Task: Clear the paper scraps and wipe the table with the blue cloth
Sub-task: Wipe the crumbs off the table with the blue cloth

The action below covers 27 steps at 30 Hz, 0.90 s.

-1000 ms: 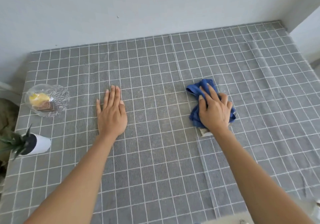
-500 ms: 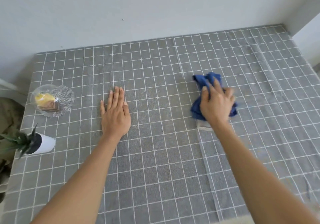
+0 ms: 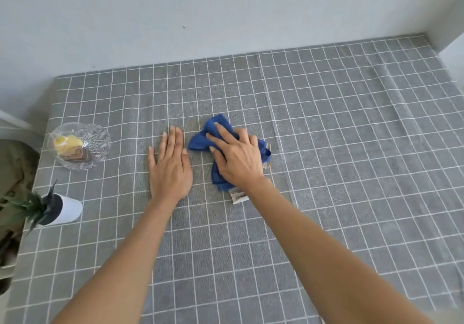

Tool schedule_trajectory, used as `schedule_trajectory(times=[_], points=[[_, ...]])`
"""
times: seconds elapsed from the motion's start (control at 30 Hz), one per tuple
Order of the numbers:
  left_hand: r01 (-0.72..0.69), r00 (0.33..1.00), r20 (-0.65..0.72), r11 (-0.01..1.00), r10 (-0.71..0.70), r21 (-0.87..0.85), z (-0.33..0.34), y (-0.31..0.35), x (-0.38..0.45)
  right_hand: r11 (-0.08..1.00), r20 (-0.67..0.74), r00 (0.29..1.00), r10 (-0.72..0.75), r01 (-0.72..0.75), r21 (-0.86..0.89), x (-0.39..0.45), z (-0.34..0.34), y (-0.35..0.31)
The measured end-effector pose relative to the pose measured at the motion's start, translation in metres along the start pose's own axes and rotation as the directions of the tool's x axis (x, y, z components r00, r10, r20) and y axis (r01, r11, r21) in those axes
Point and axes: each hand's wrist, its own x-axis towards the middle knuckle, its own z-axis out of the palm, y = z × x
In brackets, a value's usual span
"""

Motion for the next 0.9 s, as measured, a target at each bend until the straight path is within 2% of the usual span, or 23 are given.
schedule_trajectory(times=[0.13, 0.3, 0.37, 0.4, 0.47, 0.57, 0.63, 0.7, 0.8, 0.9], points=[[-0.001, 1.0, 0.002, 1.0, 0.001, 0.014, -0.001, -0.001, -0.001, 0.982, -0.035, 0.981, 0.189, -0.188, 0.026, -0.003, 0.007, -0.009], [0.015, 1.0, 0.0, 1.0, -0.015, 0.012, -0.002, 0.001, 0.0, 0.998, -0.047, 0.999, -0.023, 0.025, 0.054, -0.006, 0.002, 0.002], [0.01, 1.0, 0.001, 1.0, -0.01, 0.015, -0.002, 0.001, 0.0, 0.999, -0.042, 0.999, -0.011, 0.012, 0.033, -0.003, 0.0, 0.003], [0.007, 1.0, 0.003, 1.0, -0.007, 0.014, -0.002, 0.001, 0.0, 0.999, -0.035, 0.998, 0.042, -0.042, 0.023, 0.0, -0.002, 0.003], [0.004, 1.0, 0.014, 1.0, -0.004, 0.013, -0.002, 0.001, 0.0, 0.969, -0.011, 0.969, 0.247, -0.247, 0.002, 0.008, -0.005, 0.013], [0.007, 1.0, 0.018, 1.0, -0.007, 0.005, -0.001, 0.001, 0.0, 0.851, -0.063, 0.851, 0.522, -0.525, -0.037, 0.01, -0.018, 0.053], [0.01, 1.0, 0.019, 1.0, -0.01, 0.01, -0.001, 0.001, 0.0, 0.791, -0.1, 0.787, 0.609, -0.612, -0.005, 0.007, -0.026, 0.074], [0.011, 1.0, 0.02, 1.0, -0.011, 0.018, -0.001, 0.001, -0.001, 0.815, -0.118, 0.808, 0.578, -0.579, 0.027, 0.003, -0.028, 0.073], [0.014, 1.0, 0.027, 1.0, -0.014, 0.008, -0.002, 0.002, 0.0, 0.934, -0.086, 0.93, 0.356, -0.355, 0.032, -0.007, -0.022, 0.047], [0.016, 0.999, 0.031, 1.0, -0.016, 0.02, -0.002, 0.001, -0.001, 0.961, -0.034, 0.96, 0.277, -0.277, -0.007, -0.022, -0.02, 0.047]])
